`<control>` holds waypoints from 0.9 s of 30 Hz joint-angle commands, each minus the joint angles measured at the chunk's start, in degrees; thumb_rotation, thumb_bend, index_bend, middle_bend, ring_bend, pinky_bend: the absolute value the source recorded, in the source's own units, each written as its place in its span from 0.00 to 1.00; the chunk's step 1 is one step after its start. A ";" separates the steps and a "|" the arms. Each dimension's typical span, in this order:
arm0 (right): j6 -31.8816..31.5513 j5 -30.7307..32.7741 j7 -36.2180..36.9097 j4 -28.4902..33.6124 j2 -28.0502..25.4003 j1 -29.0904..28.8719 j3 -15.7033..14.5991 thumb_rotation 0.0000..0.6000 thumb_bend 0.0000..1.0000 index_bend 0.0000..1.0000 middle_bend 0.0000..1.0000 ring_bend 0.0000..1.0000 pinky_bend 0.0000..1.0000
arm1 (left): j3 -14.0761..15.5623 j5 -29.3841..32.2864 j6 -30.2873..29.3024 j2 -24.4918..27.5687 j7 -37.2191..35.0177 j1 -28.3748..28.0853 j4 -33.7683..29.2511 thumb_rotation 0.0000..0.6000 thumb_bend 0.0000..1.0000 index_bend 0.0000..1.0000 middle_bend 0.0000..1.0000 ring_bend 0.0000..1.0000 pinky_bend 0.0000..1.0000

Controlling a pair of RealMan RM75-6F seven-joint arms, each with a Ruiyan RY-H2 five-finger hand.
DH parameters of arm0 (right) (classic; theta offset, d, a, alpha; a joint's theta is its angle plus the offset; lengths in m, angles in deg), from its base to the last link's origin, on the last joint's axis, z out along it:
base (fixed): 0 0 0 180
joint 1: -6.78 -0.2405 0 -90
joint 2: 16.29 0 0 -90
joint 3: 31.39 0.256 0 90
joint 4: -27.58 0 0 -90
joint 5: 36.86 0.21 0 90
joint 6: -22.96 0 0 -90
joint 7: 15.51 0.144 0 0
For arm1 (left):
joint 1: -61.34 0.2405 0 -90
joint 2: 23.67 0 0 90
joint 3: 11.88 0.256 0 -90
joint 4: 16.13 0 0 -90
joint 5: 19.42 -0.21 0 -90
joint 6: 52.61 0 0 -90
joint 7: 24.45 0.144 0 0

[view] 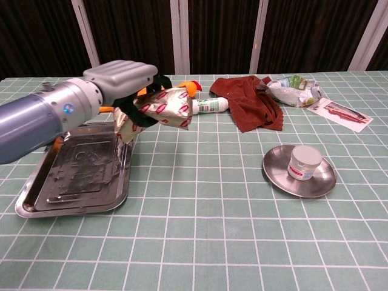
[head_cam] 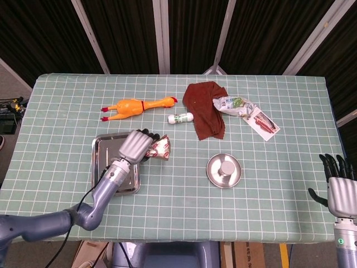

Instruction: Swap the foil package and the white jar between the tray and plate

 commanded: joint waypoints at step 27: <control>-0.49 2.87 -3.50 -0.46 -0.31 0.62 1.35 1.00 0.20 0.14 0.13 0.00 0.00 | -2.98 -2.15 12.33 -25.47 -16.22 -15.03 44.16 1.00 0.10 0.33 0.20 0.10 0.21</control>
